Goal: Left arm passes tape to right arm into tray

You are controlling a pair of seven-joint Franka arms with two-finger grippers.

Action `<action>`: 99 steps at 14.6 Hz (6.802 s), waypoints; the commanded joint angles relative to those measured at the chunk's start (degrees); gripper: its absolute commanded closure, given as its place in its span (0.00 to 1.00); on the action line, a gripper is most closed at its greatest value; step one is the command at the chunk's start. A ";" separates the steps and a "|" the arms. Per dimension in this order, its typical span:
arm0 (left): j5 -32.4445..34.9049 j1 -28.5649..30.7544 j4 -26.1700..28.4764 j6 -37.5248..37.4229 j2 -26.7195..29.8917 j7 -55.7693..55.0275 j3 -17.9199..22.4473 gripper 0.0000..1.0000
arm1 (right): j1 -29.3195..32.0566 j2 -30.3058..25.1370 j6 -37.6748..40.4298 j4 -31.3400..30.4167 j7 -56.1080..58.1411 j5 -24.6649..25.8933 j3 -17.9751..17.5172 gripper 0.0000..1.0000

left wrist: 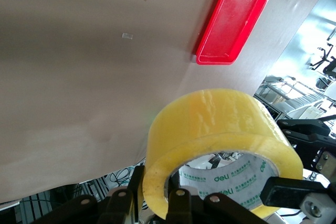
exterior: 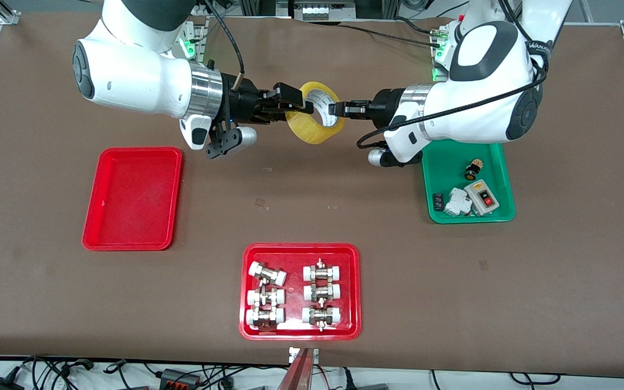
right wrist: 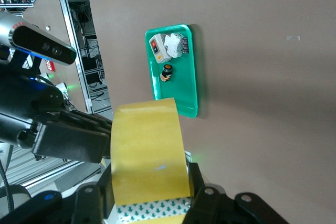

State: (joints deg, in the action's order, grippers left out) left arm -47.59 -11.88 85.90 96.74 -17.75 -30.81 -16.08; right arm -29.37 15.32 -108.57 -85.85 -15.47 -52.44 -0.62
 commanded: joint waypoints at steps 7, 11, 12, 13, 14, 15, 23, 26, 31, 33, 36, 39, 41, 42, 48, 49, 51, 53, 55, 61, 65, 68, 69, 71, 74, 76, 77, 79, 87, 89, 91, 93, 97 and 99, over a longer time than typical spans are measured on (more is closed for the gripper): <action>-0.84 0.80 -1.53 -3.40 0.43 -0.03 0.43 0.00 | -0.25 0.33 0.55 0.69 1.84 -0.56 0.54 0.73; -0.58 5.36 -1.62 -10.24 1.57 0.14 0.69 0.00 | 0.01 0.85 1.08 0.25 3.34 0.15 0.54 0.73; 1.34 6.85 -1.53 -12.17 2.53 0.23 0.78 0.00 | 0.36 1.20 1.26 -0.10 4.04 0.15 0.71 0.73; 6.75 9.21 -1.53 -14.45 3.15 1.19 0.43 0.00 | 1.15 1.81 1.26 -0.71 5.09 0.15 1.06 0.73; 12.72 10.54 -1.53 -16.56 3.07 4.85 0.17 0.00 | 2.98 2.34 1.43 -1.07 5.36 0.15 1.06 0.73; 19.74 10.73 -1.18 -17.54 2.90 10.98 0.25 0.00 | 5.44 3.39 2.56 -1.51 6.23 0.23 1.06 0.73; 43.00 16.35 -3.62 -17.29 4.74 21.85 0.70 0.00 | 32.86 15.34 16.37 -1.69 24.94 5.83 1.06 0.73; 42.58 18.73 -4.96 -17.73 6.49 22.99 1.13 0.00 | 38.67 19.29 17.34 -1.69 35.55 9.28 1.06 0.73; 43.10 17.76 -4.08 -19.92 11.06 28.43 6.85 0.00 | 45.44 25.55 18.66 -1.69 51.22 9.73 1.06 0.73; 43.63 17.15 -1.81 -19.23 13.43 28.62 7.11 0.00 | 46.15 26.34 18.92 -1.95 52.99 11.39 1.06 0.73; 46.35 14.17 6.27 -12.56 18.96 28.71 8.17 0.00 | 46.86 27.66 19.19 -2.91 55.28 14.11 1.06 0.72; 47.05 13.64 7.17 -10.01 19.33 28.88 8.25 0.00 | 47.04 27.66 21.19 -3.09 55.20 15.53 1.06 0.72; 48.02 13.55 7.87 -7.81 19.42 28.88 8.17 0.00 | 48.00 27.83 22.87 -3.01 55.20 15.53 1.06 0.72; 48.03 13.63 8.31 -6.84 19.42 28.88 8.17 0.00 | 48.09 28.18 22.97 -3.09 55.28 15.44 1.06 0.72; 48.29 13.72 9.99 -4.98 20.74 31.06 8.25 0.00 | 48.18 28.45 22.44 -2.92 55.46 15.70 1.06 0.66; 48.38 13.63 8.94 -5.07 20.39 32.91 8.25 0.00 | 48.27 28.89 22.27 -2.92 55.46 15.70 1.06 0.40; 48.55 14.16 7.62 -4.81 19.77 33.19 8.17 0.00 | 48.27 29.42 22.09 -2.83 55.46 15.70 1.06 0.00; 48.47 13.73 6.73 -6.03 19.51 33.01 8.25 0.00 | 48.18 29.94 22.00 -2.92 55.46 15.79 1.06 0.00; 48.47 12.85 6.64 -7.44 19.68 32.66 8.60 0.00 | 47.92 30.12 21.83 -3.01 55.46 16.92 1.06 0.00; 48.47 11.70 6.56 -7.53 19.07 33.09 11.24 0.00 | 44.50 26.27 15.59 -2.92 55.55 28.42 0.98 0.00; 48.38 11.61 6.38 -7.53 18.89 32.40 11.33 0.00 | 43.17 21.79 14.53 -2.92 55.11 34.94 1.06 0.00; 47.85 11.70 6.38 -7.53 18.89 31.35 11.24 0.00 | 43.35 16.34 15.67 -1.52 50.21 36.70 1.15 0.00; 47.76 11.70 6.38 -7.53 18.80 30.56 11.24 0.00 | 43.08 15.10 15.85 -0.29 46.79 38.80 0.80 0.00; 47.76 11.70 6.29 -7.44 18.80 30.63 11.24 0.00 | 41.16 13.52 16.46 2.34 38.53 41.45 0.45 0.00; 47.76 11.79 6.38 -7.44 18.80 30.64 11.33 0.00 | 35.27 12.72 20.14 8.22 27.20 44.26 0.71 0.00; 47.76 11.79 6.38 -7.44 18.80 30.73 11.33 0.00 | 33.51 12.63 24.52 12.79 20.34 44.44 0.62 0.00; 47.76 11.70 6.38 -7.44 18.80 30.64 11.33 0.00 | 33.07 12.54 26.29 14.38 18.91 44.62 0.71 0.00; 47.76 11.79 6.38 -7.44 18.80 30.64 11.33 0.00 | 31.40 10.70 27.97 18.24 19.51 50.03 0.63 0.00; 47.76 11.79 6.38 -7.53 18.80 30.73 11.33 0.00 | 30.34 8.68 26.05 21.43 12.13 54.29 1.06 0.00; 47.76 11.79 6.38 -7.53 18.80 30.73 11.33 0.00 | 30.34 7.89 23.51 21.52 12.74 54.29 1.06 0.00; 47.76 11.79 6.38 -7.53 18.80 30.73 11.33 0.00 | 30.25 7.62 22.27 21.34 13.09 54.11 1.15 0.00; 47.76 11.79 6.38 -7.53 18.80 30.73 11.33 0.00 | 30.25 5.26 18.33 18.81 13.18 54.02 1.06 0.00; 47.76 11.79 6.38 -7.53 18.80 30.73 11.33 0.00 | 31.48 0.68 11.27 11.15 17.65 54.11 1.06 0.00; 47.76 11.79 6.38 -7.53 18.80 30.73 11.33 0.00 | 31.48 -0.28 13.21 10.62 18.64 54.02 1.06 0.00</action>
State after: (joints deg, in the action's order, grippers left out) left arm -0.32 0.03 93.31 90.04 1.52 0.22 -4.90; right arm 1.78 18.10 -95.51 -71.71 1.50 1.09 0.72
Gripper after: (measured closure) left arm 0.000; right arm 0.000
